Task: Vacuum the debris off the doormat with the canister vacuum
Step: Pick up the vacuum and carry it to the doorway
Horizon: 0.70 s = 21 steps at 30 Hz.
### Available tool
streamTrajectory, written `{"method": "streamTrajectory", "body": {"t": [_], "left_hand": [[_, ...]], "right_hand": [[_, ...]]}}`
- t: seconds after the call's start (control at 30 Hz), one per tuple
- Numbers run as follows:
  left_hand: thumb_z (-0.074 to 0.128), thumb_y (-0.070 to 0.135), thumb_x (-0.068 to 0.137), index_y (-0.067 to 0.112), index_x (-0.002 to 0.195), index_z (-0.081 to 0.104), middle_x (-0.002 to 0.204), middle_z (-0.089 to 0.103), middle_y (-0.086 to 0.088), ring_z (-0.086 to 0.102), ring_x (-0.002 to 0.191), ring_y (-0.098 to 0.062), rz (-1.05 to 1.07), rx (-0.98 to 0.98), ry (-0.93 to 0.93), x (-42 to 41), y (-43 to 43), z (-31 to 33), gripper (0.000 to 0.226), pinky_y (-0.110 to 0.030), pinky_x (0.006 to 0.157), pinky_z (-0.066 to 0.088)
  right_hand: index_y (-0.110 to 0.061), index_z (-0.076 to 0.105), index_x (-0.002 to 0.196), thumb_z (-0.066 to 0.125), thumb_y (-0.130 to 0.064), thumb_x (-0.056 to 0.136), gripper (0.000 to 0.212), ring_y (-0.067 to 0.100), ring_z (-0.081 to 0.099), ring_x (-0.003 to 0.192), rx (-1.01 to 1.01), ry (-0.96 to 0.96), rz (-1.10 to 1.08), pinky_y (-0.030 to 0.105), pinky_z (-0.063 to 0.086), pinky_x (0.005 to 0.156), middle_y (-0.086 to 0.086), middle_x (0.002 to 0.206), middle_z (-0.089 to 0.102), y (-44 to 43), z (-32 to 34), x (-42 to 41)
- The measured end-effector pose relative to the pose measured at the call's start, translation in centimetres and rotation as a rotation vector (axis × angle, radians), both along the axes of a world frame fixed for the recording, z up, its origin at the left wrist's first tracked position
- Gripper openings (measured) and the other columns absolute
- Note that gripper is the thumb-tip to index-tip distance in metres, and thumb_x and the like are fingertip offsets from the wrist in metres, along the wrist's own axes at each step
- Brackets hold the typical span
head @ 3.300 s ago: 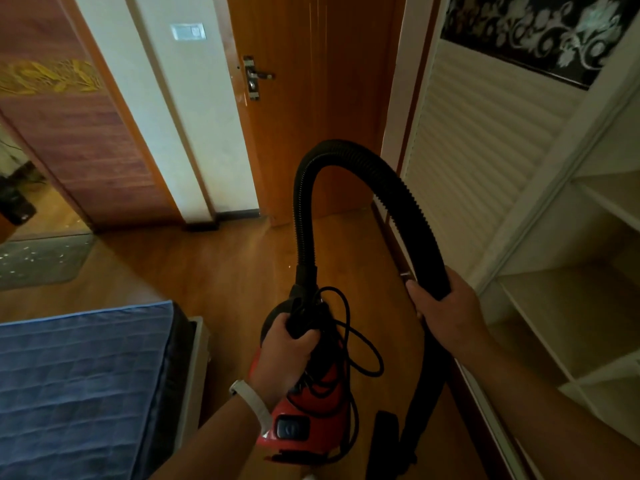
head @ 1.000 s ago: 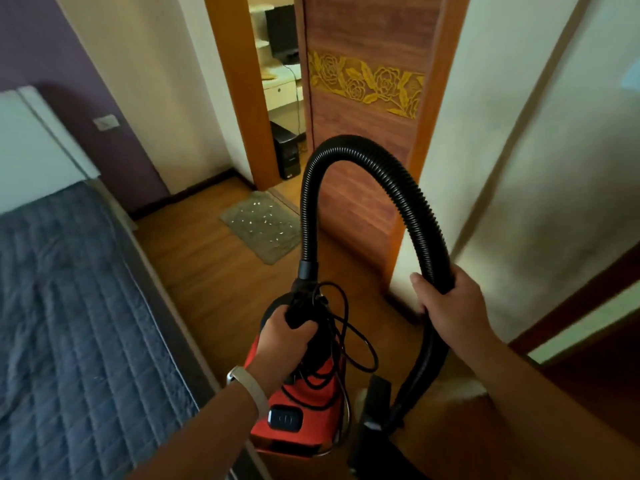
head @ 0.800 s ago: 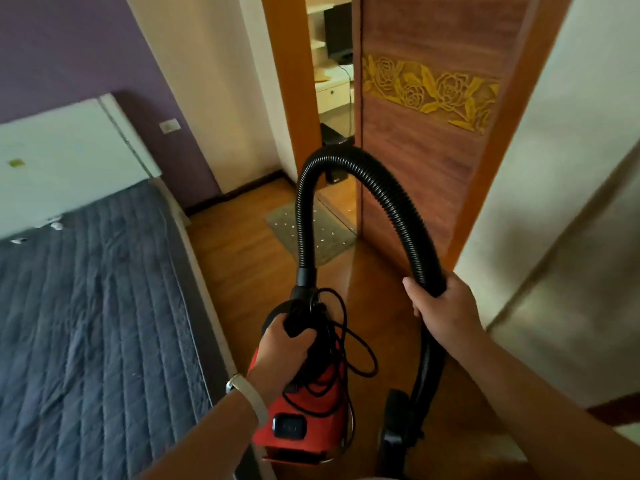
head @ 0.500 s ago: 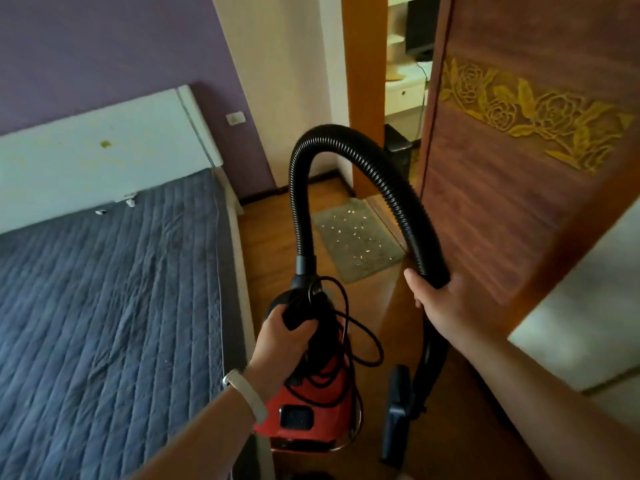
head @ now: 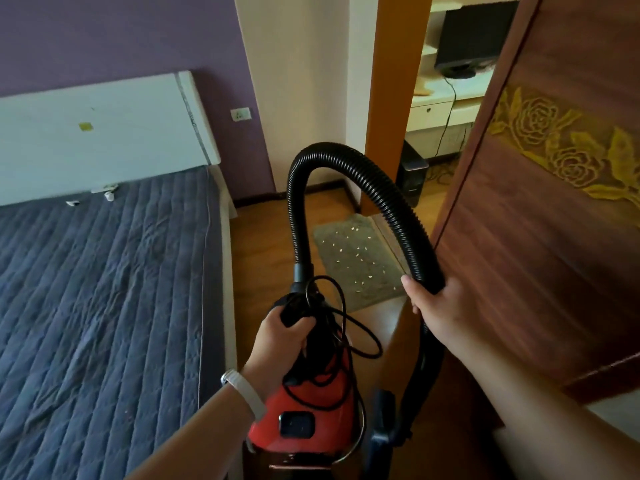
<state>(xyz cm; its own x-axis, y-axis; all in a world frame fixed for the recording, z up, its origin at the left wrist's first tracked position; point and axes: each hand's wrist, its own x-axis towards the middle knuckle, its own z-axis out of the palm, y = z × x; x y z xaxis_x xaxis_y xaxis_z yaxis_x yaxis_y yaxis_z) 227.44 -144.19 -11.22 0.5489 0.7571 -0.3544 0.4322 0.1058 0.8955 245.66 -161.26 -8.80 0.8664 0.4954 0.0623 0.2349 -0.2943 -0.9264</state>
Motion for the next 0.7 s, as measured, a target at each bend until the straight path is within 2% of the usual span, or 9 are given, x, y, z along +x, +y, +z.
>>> {"method": "streamTrajectory", "body": {"t": [0.1, 0.23, 0.3, 0.37, 0.43, 0.57, 0.7], "left_hand": [[0.072, 0.019, 0.088, 0.020, 0.100, 0.061, 0.084, 0.073, -0.008, 0.073, 0.072, -0.022, -0.034, 0.006, -0.008, 3.2, 5.5, 0.0, 0.016, -0.036, 0.065, 0.062], [0.071, 0.019, 0.088, 0.021, 0.100, 0.059, 0.086, 0.073, -0.009, 0.073, 0.078, -0.028, -0.066, 0.029, -0.014, 6.5, 13.0, 0.6, 0.017, -0.039, 0.066, 0.062], [0.070, 0.018, 0.089, 0.021, 0.102, 0.059, 0.085, 0.071, -0.006, 0.073, 0.073, -0.020, -0.068, 0.039, -0.035, 7.9, 16.7, 0.9, 0.017, -0.031, 0.061, 0.062], [0.070, 0.017, 0.089, 0.023, 0.100, 0.058, 0.083, 0.069, -0.001, 0.067, 0.063, -0.006, -0.060, 0.065, -0.024, 9.1, 19.8, 1.2, 0.017, -0.016, 0.050, 0.053], [0.070, 0.019, 0.089, 0.021, 0.102, 0.059, 0.083, 0.069, -0.001, 0.066, 0.063, -0.005, -0.058, 0.074, -0.010, 10.3, 22.6, 1.3, 0.017, -0.011, 0.047, 0.048], [0.070, 0.017, 0.089, 0.020, 0.100, 0.061, 0.081, 0.071, -0.006, 0.064, 0.059, -0.008, -0.021, 0.065, -0.023, 13.3, 27.9, 1.0, 0.014, -0.016, 0.049, 0.053], [0.070, 0.019, 0.088, 0.021, 0.101, 0.061, 0.077, 0.070, -0.005, 0.065, 0.058, -0.009, 0.013, 0.060, 0.019, 16.7, 32.5, -0.3, 0.016, -0.018, 0.048, 0.051]], "right_hand": [[-0.003, 0.058, 0.075, 0.069, -0.017, 0.091, 0.024, 0.002, 0.048, 0.038, -0.026, 0.013, -0.039, 0.010, 0.038, 0.040, 0.010, 0.058, 0.055, 4.9, 0.4, 2.3], [-0.008, 0.059, 0.067, 0.071, -0.027, 0.090, 0.032, 0.006, 0.053, 0.043, -0.068, -0.049, -0.085, 0.018, 0.043, 0.046, 0.007, 0.056, 0.059, 11.9, 1.5, 5.5], [-0.010, 0.059, 0.067, 0.070, -0.032, 0.089, 0.032, 0.009, 0.056, 0.045, -0.060, -0.064, -0.098, 0.019, 0.044, 0.047, 0.003, 0.055, 0.060, 15.1, 1.7, 6.8], [-0.013, 0.059, 0.072, 0.070, -0.032, 0.088, 0.027, 0.011, 0.057, 0.047, -0.036, -0.060, -0.083, 0.020, 0.045, 0.047, 0.000, 0.056, 0.059, 17.9, 1.7, 7.6], [-0.015, 0.060, 0.078, 0.071, -0.029, 0.087, 0.020, 0.010, 0.056, 0.047, -0.015, -0.050, -0.077, 0.021, 0.044, 0.046, 0.000, 0.058, 0.059, 20.6, 1.8, 8.7], [-0.023, 0.060, 0.083, 0.071, -0.031, 0.087, 0.014, 0.015, 0.060, 0.054, -0.042, -0.045, -0.056, 0.027, 0.046, 0.051, 0.000, 0.062, 0.062, 26.2, 1.4, 12.4], [-0.023, 0.061, 0.093, 0.069, -0.031, 0.088, 0.013, 0.015, 0.062, 0.059, -0.053, -0.024, 0.008, 0.021, 0.046, 0.051, 0.002, 0.068, 0.063, 31.9, 0.3, 16.6]]}}
